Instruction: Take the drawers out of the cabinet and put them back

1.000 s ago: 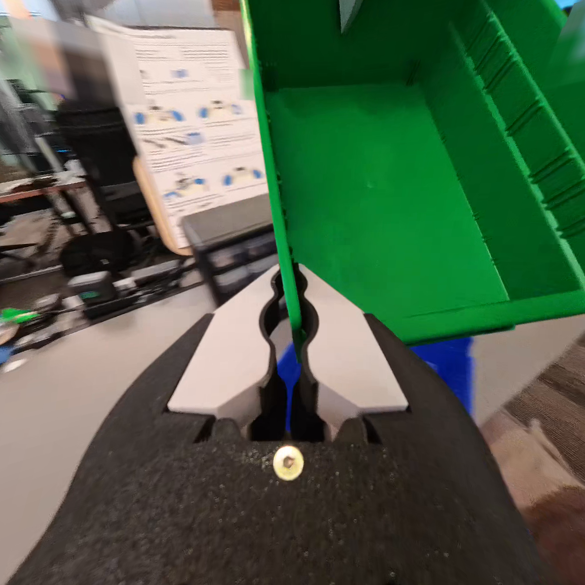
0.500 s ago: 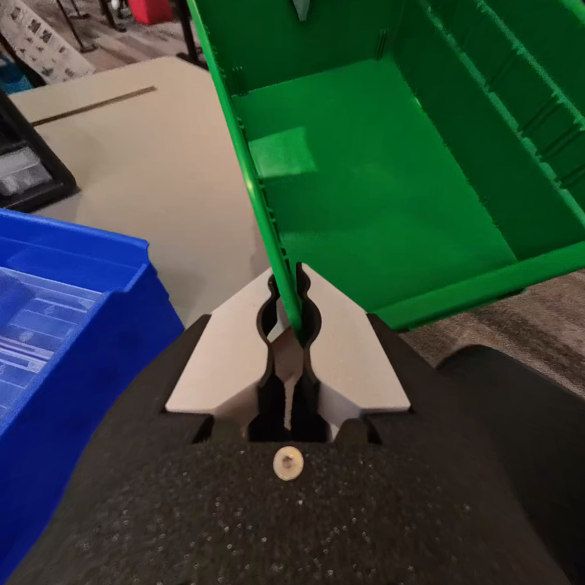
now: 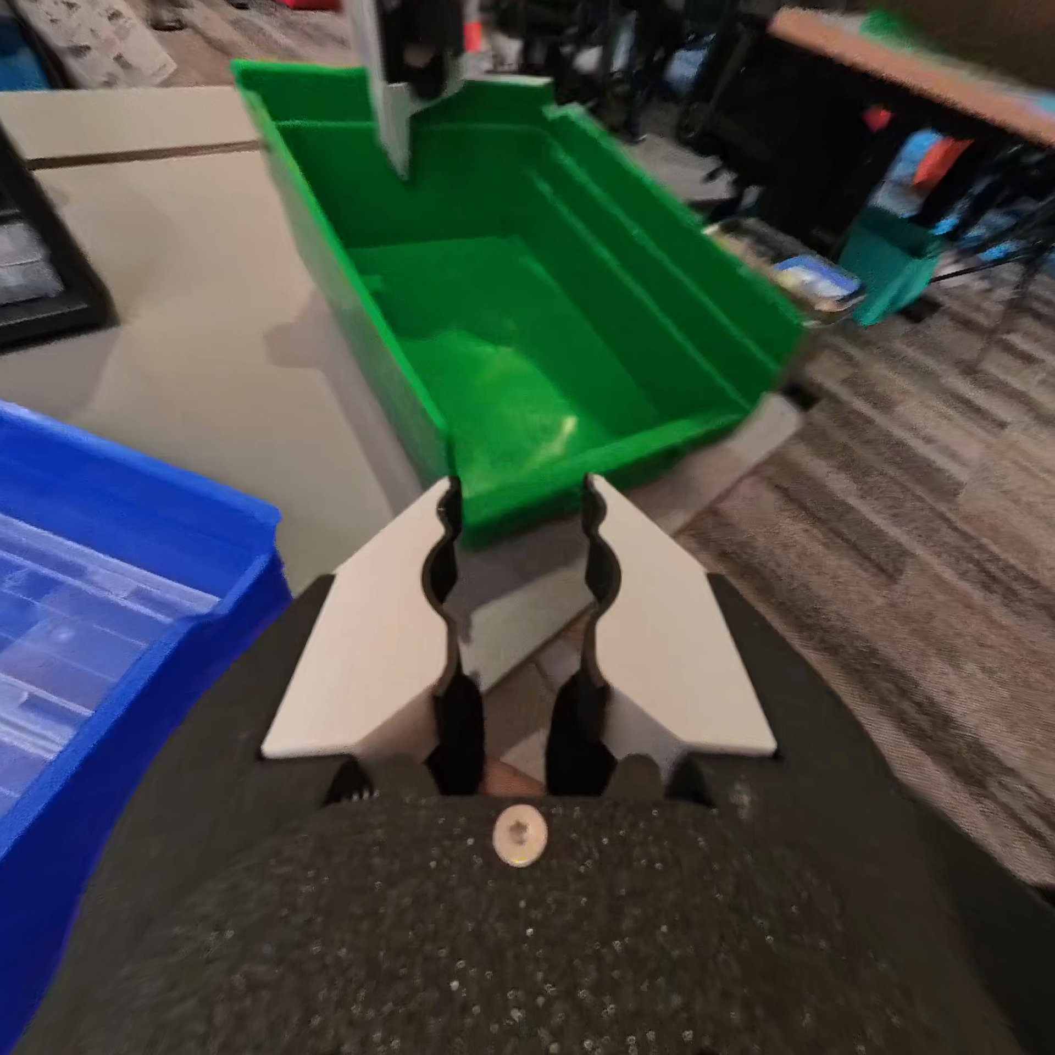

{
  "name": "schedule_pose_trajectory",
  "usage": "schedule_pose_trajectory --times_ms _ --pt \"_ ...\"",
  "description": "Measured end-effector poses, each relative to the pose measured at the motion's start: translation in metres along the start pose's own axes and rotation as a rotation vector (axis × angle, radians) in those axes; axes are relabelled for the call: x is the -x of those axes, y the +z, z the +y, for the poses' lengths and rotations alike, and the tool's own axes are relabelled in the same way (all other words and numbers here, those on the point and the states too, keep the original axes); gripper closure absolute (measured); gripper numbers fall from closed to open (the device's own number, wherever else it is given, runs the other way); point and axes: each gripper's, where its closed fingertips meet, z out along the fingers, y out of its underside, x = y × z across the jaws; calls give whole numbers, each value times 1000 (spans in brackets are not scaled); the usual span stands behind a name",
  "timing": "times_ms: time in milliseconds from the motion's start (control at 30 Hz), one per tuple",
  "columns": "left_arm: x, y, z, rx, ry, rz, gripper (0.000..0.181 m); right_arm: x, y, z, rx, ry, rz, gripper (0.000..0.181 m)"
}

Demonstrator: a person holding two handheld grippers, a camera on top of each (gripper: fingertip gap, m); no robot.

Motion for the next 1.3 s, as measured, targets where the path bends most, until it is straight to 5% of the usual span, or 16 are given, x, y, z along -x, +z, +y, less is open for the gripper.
schedule_pose_trajectory --times_ms 133,267,433,533,633,733,867,967,1100,1300 --pt "-38 -55 -37 -109 -90 336 139 -44 6 -24 -13 -72 13 179" --pt "-19 -98 -81 -188 -158 495 138 -77 18 -49 -14 -74 -16 177" --pt "48 -124 -115 -193 -178 434 138 -99 17 -75 -68 -36 -58 177" --pt "114 -128 -124 -184 -123 277 135 -108 16 -80 -117 31 -47 173" --pt "212 -125 -132 -158 19 -5 130 -117 -7 -92 -310 150 -12 148" --pt "306 -115 -135 -90 107 -202 124 -121 -60 -106 -565 260 84 128" --pt "438 -102 -139 -64 90 -473 158 -92 -140 -132 -894 319 334 181" --pt "519 -68 -119 85 37 -537 181 -62 -142 -167 -969 426 233 181" --pt "539 -11 -113 97 -173 -316 181 -49 -121 -203 -951 544 159 181" --pt "509 11 -131 44 -145 -181 181 -45 -112 -206 -935 590 165 181"
